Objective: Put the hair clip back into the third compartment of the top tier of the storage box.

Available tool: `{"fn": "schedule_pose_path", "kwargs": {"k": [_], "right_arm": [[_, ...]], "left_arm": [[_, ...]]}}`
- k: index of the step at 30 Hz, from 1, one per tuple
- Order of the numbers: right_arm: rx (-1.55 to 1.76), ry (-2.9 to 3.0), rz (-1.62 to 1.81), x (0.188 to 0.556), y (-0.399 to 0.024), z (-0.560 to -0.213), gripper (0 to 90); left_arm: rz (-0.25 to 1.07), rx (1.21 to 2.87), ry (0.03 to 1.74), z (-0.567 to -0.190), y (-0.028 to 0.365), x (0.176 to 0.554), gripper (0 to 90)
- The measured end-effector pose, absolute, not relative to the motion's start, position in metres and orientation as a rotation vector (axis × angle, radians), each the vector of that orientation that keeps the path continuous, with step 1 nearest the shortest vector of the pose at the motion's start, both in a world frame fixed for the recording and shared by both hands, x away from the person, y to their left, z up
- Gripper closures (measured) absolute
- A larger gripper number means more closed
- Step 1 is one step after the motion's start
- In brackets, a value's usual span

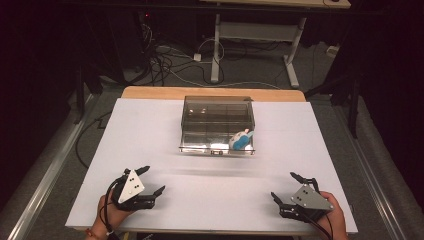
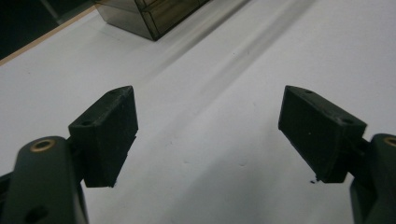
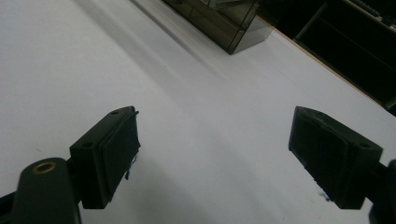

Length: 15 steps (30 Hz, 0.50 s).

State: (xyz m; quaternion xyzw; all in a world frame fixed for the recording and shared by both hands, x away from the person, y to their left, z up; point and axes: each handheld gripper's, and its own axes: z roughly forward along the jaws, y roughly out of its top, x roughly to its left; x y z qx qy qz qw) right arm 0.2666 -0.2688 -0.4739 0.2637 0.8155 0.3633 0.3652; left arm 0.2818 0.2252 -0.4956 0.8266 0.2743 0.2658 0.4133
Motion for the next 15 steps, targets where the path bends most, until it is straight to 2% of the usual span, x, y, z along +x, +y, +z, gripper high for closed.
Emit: {"fn": "schedule_pose_path", "kwargs": {"k": [15], "right_arm": [[0.677,2.097,0.934,0.2669,-0.2691,-0.4741,16.5]], "left_arm": [[0.667,2.082,0.689,-0.4959,0.225,0.2827,19.4]]}}
